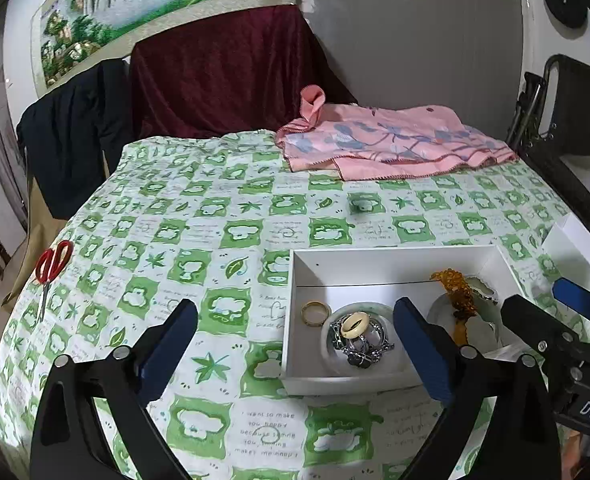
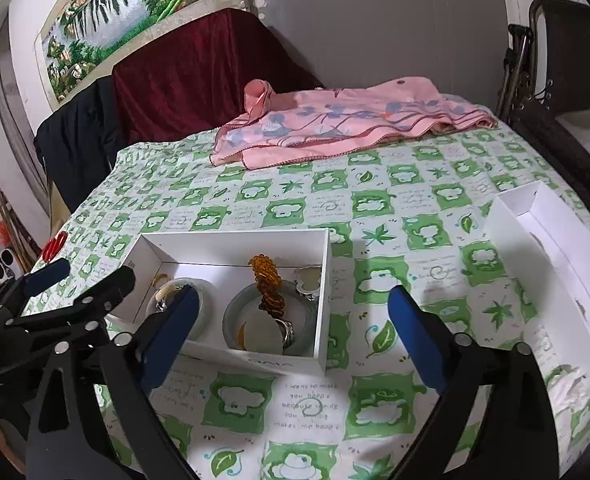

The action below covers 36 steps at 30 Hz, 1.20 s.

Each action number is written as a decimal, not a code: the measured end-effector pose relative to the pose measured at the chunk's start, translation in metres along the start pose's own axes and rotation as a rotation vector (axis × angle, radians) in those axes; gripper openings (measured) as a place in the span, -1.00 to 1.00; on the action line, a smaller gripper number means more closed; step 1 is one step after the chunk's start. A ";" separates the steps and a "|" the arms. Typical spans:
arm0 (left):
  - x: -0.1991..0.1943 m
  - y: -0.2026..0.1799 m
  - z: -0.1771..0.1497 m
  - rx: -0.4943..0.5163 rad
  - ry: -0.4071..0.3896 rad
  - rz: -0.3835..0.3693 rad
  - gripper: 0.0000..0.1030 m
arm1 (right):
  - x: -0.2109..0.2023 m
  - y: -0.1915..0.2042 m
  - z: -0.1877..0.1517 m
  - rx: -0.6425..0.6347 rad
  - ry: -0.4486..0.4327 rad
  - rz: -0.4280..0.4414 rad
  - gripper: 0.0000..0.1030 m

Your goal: Organize jewelry

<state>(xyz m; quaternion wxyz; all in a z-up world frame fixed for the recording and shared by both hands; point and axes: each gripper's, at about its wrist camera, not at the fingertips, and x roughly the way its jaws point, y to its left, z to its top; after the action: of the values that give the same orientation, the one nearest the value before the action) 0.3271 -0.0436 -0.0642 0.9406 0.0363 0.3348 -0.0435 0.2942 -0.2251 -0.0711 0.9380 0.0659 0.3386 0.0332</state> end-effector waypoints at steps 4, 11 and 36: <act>-0.014 0.002 -0.004 0.010 -0.033 0.027 0.89 | -0.014 0.006 -0.005 -0.027 -0.043 -0.035 0.86; -0.048 -0.001 -0.017 0.042 -0.115 0.037 0.89 | -0.041 0.011 -0.018 -0.050 -0.110 -0.066 0.86; -0.116 0.000 -0.068 0.016 -0.224 0.080 0.89 | -0.098 0.005 -0.066 0.031 -0.226 -0.028 0.86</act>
<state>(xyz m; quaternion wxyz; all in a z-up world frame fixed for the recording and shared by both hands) 0.1947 -0.0303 -0.0436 0.9727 0.0518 0.2258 -0.0123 0.1768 -0.2242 -0.0586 0.9695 0.0788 0.2320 0.0072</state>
